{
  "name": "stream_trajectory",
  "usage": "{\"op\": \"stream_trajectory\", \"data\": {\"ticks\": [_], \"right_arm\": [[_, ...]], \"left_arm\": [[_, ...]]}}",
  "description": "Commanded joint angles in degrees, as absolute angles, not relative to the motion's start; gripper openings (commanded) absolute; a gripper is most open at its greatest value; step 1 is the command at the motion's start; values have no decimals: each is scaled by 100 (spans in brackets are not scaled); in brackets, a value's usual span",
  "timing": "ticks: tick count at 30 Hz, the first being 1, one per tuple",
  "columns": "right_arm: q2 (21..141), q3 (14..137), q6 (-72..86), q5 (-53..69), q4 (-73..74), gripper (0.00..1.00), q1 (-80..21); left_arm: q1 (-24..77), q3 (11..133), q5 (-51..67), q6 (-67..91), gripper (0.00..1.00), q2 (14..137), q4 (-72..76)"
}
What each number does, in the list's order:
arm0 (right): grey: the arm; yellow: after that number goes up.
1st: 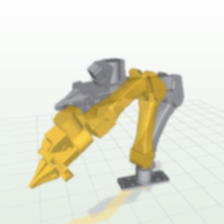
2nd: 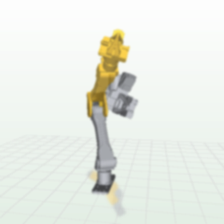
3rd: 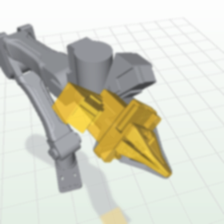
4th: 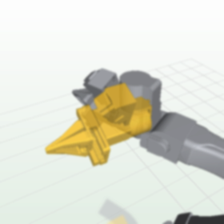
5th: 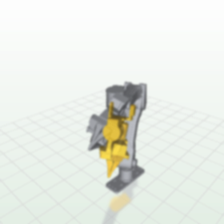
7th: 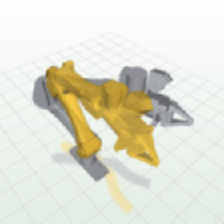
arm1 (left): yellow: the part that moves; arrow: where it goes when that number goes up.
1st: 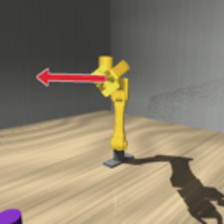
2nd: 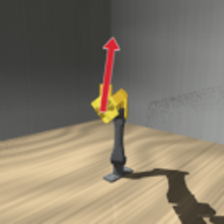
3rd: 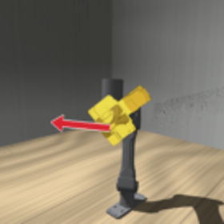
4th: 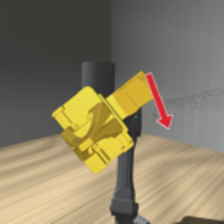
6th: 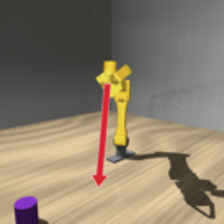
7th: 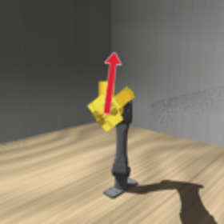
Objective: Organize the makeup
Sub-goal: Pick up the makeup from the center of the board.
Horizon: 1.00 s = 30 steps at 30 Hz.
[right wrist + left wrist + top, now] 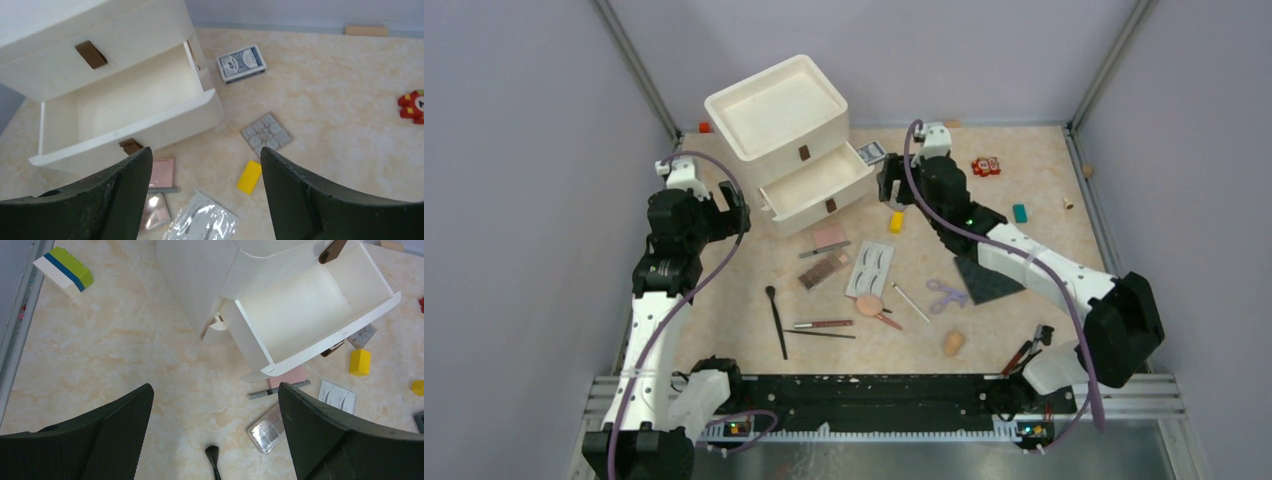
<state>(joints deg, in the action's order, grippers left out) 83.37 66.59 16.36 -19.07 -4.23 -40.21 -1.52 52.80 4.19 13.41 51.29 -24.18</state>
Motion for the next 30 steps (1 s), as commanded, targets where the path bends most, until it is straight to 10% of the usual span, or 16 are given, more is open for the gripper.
{"op": "stream_trajectory", "data": {"ticks": [1, 30], "right_arm": [[7830, 6066, 1948, -1880, -18, 78, -3973], [10717, 5847, 1576, -1935, -3260, 90, -5345]], "left_arm": [[-157, 5288, 561, 1374, 99, 5038, -2474], [-152, 4990, 453, 1180, 99, 4922, -2505]]}}
